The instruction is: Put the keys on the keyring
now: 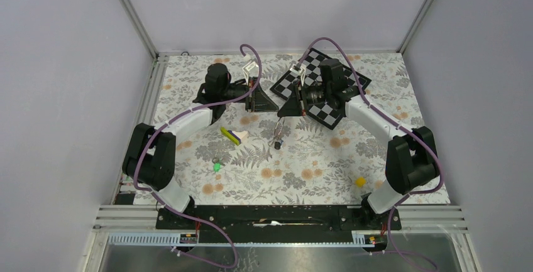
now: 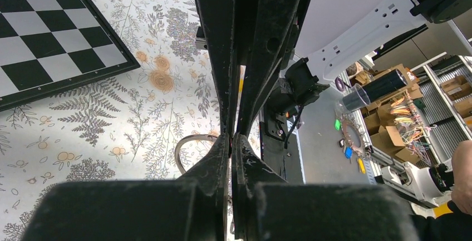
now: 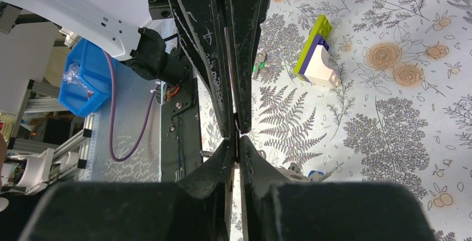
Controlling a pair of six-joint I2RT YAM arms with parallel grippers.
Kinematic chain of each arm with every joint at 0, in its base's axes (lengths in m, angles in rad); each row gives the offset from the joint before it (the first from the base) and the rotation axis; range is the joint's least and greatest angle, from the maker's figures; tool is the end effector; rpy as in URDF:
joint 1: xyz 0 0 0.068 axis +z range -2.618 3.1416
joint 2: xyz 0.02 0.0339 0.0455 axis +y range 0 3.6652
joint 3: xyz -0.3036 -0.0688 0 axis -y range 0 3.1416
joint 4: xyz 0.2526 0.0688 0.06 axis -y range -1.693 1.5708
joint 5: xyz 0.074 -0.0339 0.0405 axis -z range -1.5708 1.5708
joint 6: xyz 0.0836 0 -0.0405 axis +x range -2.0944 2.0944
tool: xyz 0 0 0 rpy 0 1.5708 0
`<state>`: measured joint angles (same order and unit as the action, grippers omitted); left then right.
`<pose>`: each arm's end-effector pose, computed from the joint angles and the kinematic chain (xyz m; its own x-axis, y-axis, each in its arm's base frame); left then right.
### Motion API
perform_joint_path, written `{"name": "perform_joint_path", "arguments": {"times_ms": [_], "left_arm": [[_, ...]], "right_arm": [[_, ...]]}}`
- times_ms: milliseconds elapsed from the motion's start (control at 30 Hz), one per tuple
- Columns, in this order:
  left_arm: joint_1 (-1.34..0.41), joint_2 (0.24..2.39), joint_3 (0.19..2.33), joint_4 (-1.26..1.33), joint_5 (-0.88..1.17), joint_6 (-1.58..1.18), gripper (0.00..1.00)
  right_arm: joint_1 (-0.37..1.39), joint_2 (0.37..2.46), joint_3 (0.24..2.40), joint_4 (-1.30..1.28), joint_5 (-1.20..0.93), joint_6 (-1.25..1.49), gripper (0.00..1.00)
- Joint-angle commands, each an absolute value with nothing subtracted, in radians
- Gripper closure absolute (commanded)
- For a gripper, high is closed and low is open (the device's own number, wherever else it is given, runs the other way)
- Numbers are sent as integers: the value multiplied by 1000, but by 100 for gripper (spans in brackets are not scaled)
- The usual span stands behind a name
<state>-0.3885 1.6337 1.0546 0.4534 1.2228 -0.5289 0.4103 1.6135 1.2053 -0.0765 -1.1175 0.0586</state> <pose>0.3266 -0.2186 0.3156 -0.6009 0.0600 -0.7971 0.7982 -0.0086 -0.6024 0.3244 0.2231 0.3201 -0.4795 -0.1806 -0.8588 -0.8775 0.0950 0.4700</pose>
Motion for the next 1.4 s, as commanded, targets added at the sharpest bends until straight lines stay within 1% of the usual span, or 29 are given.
{"name": "perform_joint_path", "arguments": {"times_ms": [0,33,100,133,167,233,467,600,700,1133,1367], "left_arm": [[-391,1614,1116,445,1253,-480,100],[-391,1610,1132,398,1251,-445,100],[-391,1603,1167,292,1240,-364,100],[-391,1598,1187,237,1232,-307,100],[-390,1596,1206,186,1221,-265,100],[-391,1597,1244,93,1197,-198,100],[-390,1598,1266,61,1140,-176,100],[-391,1594,1262,63,1108,-178,100],[-391,1591,1250,95,1104,-202,100],[-396,1583,1198,194,1112,-275,100],[-397,1583,1193,213,1115,-287,100]], "right_arm": [[397,1588,1219,-40,-1140,69,80],[392,1587,1216,-41,-1138,69,75],[379,1581,1214,-41,-1133,70,61],[371,1574,1213,-41,-1132,71,56],[363,1570,1213,-42,-1131,73,53],[347,1559,1211,-41,-1123,76,50],[336,1535,1185,-41,-1111,75,48],[336,1533,1179,-37,-1115,81,49],[336,1538,1157,22,-1131,126,51],[348,1622,1105,277,-1213,350,50],[373,1669,1112,296,-1222,369,54]]}}
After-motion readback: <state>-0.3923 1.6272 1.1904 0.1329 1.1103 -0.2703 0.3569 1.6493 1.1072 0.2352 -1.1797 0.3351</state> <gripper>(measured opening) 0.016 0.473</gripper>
